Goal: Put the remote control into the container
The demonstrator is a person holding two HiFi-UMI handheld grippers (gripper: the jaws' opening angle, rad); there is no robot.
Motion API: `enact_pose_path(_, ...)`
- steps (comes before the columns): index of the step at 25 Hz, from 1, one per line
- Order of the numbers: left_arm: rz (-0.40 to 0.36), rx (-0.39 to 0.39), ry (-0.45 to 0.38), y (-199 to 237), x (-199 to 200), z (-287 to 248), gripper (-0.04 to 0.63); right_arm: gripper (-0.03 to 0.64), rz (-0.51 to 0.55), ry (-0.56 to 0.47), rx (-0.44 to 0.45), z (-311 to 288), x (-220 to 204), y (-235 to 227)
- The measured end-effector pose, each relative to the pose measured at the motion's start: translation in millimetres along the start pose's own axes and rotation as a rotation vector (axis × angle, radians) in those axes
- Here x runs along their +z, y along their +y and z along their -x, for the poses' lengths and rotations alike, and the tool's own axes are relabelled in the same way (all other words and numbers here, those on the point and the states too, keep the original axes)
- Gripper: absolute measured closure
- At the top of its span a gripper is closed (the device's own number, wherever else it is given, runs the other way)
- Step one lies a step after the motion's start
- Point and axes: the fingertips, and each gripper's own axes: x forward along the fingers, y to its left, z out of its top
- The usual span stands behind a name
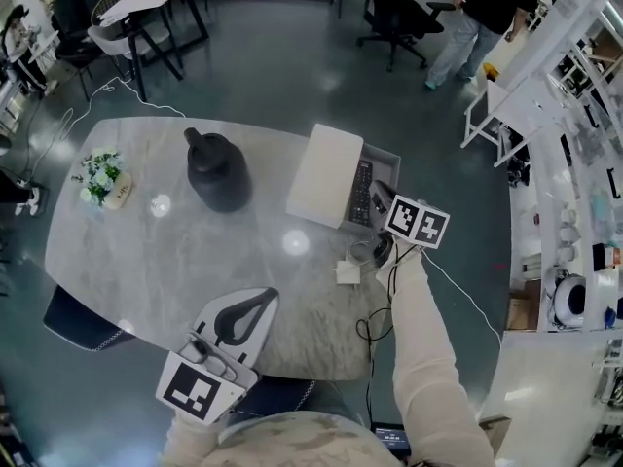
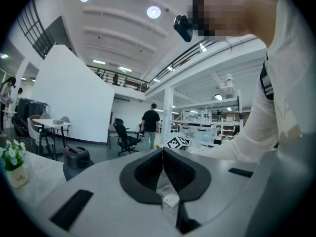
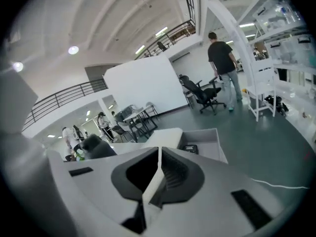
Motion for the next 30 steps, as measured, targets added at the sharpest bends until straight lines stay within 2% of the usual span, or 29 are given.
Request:
enact_pose_path(4, -0.015, -0.039, -0.008, -19, 7, -6, 0.583, 0.588, 0.088, -0.074, 0.1, 48, 15, 40)
enact_pose_path(10, -0.036, -0.097, -0.031, -45, 18, -17, 0.583, 0.588, 0.27, -0.182, 0.167, 135, 22, 96)
enact_pose_path(14, -0.049, -0.122, -0.054, -58, 27, -22, 0.583, 0.588, 0.298, -0.259, 0.218, 190, 19, 126)
enact_pose_path(17, -0.057, -0.136, -0.07, -65, 32, -24, 0.583, 0.588, 0.32, -0.312, 0.232, 226, 16, 142)
enact_pose_path(22, -0.063, -0.154, -0.084, -77, 37, -21, 0.583, 0.588, 0.424, -0.372, 0.225, 271, 8, 168)
enact_pose_path(27, -0.077, -0.171, -0.091, -87, 41, -21, 0.583, 0.588, 0.53, -0.403, 0.208, 297, -4, 189)
enact_pose_path(30, -0.099, -0.181, -0.095, -89, 42, -21, 0.583, 0.588, 0.549, -0.415, 0.23, 303, -11, 198)
